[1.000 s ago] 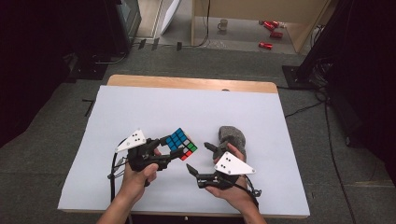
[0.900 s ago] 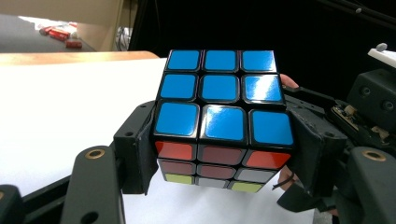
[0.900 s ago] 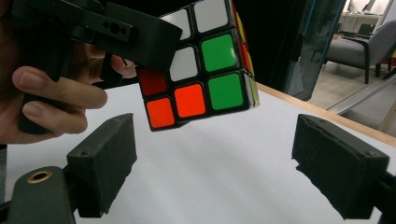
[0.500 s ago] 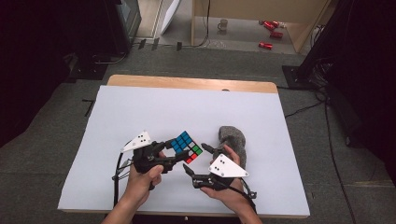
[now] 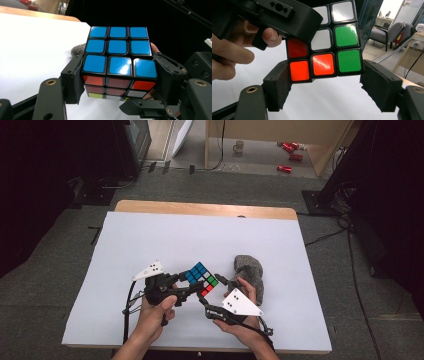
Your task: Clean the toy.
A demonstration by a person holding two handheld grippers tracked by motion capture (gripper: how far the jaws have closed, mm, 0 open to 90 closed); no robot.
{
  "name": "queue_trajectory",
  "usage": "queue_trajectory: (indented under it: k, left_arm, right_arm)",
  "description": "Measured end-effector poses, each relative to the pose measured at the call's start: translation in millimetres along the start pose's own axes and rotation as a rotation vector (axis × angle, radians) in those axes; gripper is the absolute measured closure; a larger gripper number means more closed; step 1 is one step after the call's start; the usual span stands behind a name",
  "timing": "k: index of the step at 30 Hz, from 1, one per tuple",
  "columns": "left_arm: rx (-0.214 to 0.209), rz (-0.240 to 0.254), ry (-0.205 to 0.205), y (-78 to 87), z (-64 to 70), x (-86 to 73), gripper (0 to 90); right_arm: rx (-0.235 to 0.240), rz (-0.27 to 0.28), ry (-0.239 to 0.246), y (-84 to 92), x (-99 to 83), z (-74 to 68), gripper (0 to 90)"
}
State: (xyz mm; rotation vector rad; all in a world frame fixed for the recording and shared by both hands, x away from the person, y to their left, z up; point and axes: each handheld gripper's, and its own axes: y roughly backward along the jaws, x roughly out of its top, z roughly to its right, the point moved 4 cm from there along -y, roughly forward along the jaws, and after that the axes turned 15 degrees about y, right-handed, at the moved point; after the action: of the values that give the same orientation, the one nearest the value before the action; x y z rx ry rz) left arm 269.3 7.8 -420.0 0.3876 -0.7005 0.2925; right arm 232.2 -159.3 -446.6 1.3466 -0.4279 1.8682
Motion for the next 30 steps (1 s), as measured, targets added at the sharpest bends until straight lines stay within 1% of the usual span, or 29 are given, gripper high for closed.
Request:
queue_trajectory:
  k: [8,12,16,21,24,30]
  left_arm:
    - [0.012,-0.005,0.007,-1.8,-0.2,-1.5,34.2]
    - [0.008,-0.004,0.02,-2.8,-0.9,-2.1,34.2]
    - [0.003,-0.005,0.038,-3.6,-2.0,-2.4,34.2]
    - [0.004,-0.013,0.036,-4.0,-3.6,-2.6,34.3]
    - [0.004,-0.017,0.036,-4.6,-4.5,-2.8,34.3]
    - [-0.024,-0.025,0.042,-5.1,-6.1,-2.6,33.8]
  right_arm:
    - [-0.02,0.0,0.023,-0.9,-0.7,-1.7,30.2]
    - [-0.033,-0.004,0.03,-1.6,-1.1,-3.0,30.7]
    - [-0.046,-0.005,0.05,-1.8,-0.8,-3.4,31.4]
    - [-0.053,-0.007,0.073,-1.5,-1.5,-4.8,34.4]
    - [-0.052,-0.007,0.076,-1.4,-2.4,-5.1,34.5]
    - [-0.048,-0.003,0.085,-0.1,-2.6,-4.4,34.8]
